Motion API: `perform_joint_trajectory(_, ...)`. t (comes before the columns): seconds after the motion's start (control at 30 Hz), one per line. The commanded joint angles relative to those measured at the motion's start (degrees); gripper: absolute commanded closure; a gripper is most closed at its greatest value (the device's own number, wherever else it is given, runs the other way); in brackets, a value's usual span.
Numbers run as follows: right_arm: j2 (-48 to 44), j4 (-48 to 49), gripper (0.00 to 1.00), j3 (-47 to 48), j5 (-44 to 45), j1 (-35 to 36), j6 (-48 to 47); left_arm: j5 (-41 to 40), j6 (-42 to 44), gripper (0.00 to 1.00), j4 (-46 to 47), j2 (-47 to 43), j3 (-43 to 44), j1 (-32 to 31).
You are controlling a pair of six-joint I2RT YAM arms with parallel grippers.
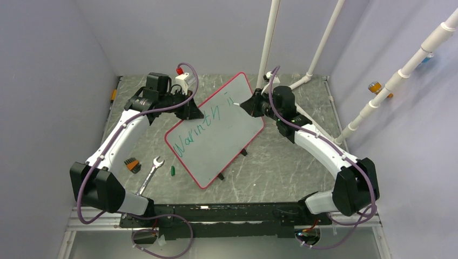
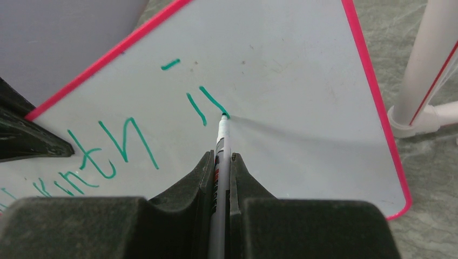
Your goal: Write a sentence on the whiteboard
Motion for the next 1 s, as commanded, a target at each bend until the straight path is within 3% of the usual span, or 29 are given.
perform_joint_trajectory(0.0,0.74,1.02,1.00,4.67,-1.18,0.27,0.39,-1.30,8.35,1.00,-0.19,-0.07,-1.30,-1.75)
perform_joint_trajectory(0.5,4.26,-1.47,1.00,9.67,1.34,0.28,-1.13,-1.41,8.34,1.00,-0.24,0.11,-1.25,-1.75)
perform_joint_trajectory(0.97,3.79,-2.03,1.00,7.02,3.36,-0.25,-0.56,-1.34,8.35,1.00,-0.24,0.20,-1.16,-1.77)
